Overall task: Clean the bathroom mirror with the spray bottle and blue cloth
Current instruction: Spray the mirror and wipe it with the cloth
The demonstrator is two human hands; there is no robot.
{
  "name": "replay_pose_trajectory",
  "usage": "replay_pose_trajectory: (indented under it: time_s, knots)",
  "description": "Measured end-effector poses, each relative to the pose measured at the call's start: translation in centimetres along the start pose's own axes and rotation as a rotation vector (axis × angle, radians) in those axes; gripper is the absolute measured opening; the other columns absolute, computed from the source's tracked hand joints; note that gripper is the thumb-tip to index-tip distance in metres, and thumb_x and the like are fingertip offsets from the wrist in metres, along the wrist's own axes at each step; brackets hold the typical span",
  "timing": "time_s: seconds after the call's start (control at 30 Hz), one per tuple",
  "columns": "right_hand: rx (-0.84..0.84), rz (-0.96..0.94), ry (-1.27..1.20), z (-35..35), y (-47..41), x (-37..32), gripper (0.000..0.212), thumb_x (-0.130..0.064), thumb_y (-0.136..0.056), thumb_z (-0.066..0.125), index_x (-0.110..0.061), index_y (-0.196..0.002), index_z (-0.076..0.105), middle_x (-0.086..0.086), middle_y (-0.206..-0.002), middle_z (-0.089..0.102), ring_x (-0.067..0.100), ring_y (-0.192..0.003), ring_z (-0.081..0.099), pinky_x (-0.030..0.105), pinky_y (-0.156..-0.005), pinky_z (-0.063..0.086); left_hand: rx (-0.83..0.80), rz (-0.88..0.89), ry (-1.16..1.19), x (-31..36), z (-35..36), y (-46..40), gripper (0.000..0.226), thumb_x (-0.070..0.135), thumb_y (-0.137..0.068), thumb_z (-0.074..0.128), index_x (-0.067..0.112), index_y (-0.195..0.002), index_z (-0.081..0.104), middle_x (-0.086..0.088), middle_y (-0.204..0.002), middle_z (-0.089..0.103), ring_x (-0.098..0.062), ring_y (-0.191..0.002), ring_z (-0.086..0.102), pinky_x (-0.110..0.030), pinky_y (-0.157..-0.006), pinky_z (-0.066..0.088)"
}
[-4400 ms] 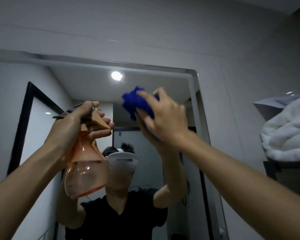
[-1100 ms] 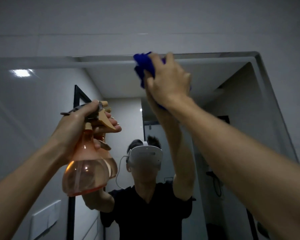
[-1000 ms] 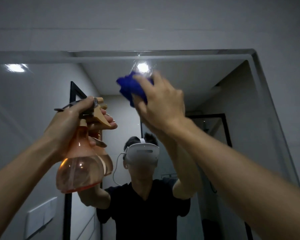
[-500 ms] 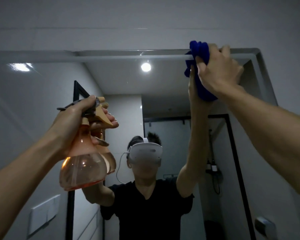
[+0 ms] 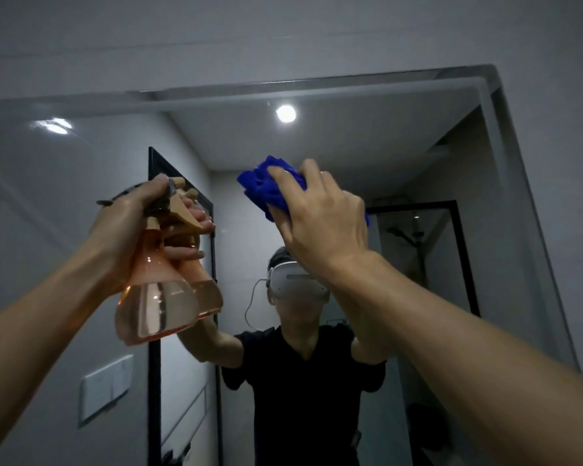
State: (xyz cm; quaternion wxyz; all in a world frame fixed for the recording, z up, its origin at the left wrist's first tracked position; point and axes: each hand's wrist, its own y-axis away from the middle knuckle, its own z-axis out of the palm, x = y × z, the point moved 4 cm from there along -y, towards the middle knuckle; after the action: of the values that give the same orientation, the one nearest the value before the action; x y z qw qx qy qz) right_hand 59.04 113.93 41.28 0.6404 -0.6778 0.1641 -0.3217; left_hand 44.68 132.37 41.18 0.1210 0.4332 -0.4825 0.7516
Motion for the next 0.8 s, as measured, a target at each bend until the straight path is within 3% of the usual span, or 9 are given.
replay_pose_trajectory:
  time_s: [0.1,0.23,0.43,0.6,0.8]
  knots:
    - [-0.041,0.044,0.040,-0.1,1.0,-0.2,0.049,-0.043,-0.098,0.049,-0.020,-0.141,0.044,0.008,-0.112,0.052,0.021,-0.084,0.055,0.032,-0.056,0.044,-0.020,-0.023,0.039,0.3,0.0,0.7,0.045,0.050,-0.089,0.064,0.009,-0.109,0.069,-0.013,-0.106,0.075,-0.032,-0.102,0.073,-0.031,-0.054,0.060]
    - [-0.068,0.077,0.066,-0.4,0.9,-0.7,0.052,-0.044,-0.097,0.052,-0.019,-0.141,0.043,0.010,-0.111,0.052,0.024,-0.085,0.056,0.036,-0.057,0.050,0.024,0.020,0.093,1.8,-2.8,1.5,0.043,0.044,-0.092,0.063,0.005,-0.112,0.066,-0.016,-0.107,0.077,-0.031,-0.100,0.075,-0.042,-0.075,0.063]
    - [-0.047,0.117,0.112,-0.8,1.0,-1.5,0.051,-0.045,-0.098,0.049,-0.016,-0.140,0.044,0.014,-0.108,0.052,0.027,-0.082,0.057,0.034,-0.053,0.047,0.046,0.140,-0.034,3.7,-8.9,3.1,0.035,0.041,-0.098,0.055,0.008,-0.102,0.065,-0.010,-0.082,0.080,-0.021,-0.073,0.078,-0.028,-0.051,0.059]
    - [-0.034,0.172,0.211,-0.5,1.0,-1.7,0.054,-0.051,-0.099,0.039,-0.018,-0.141,0.042,0.015,-0.106,0.050,0.030,-0.081,0.057,0.030,-0.052,0.037,0.020,0.185,-0.149,4.1,-12.8,3.2,0.038,0.042,-0.096,0.058,0.006,-0.095,0.067,-0.010,-0.076,0.076,-0.021,-0.067,0.075,-0.024,-0.050,0.057]
    - [-0.025,0.303,0.197,-0.2,1.7,-1.4,0.053,-0.052,-0.098,0.040,-0.021,-0.141,0.039,0.013,-0.108,0.048,0.032,-0.084,0.058,0.033,-0.053,0.041,0.009,0.088,0.047,2.8,-14.8,2.2,0.036,0.043,-0.091,0.065,0.008,-0.083,0.068,-0.009,-0.068,0.070,-0.018,-0.056,0.067,-0.025,-0.049,0.054]
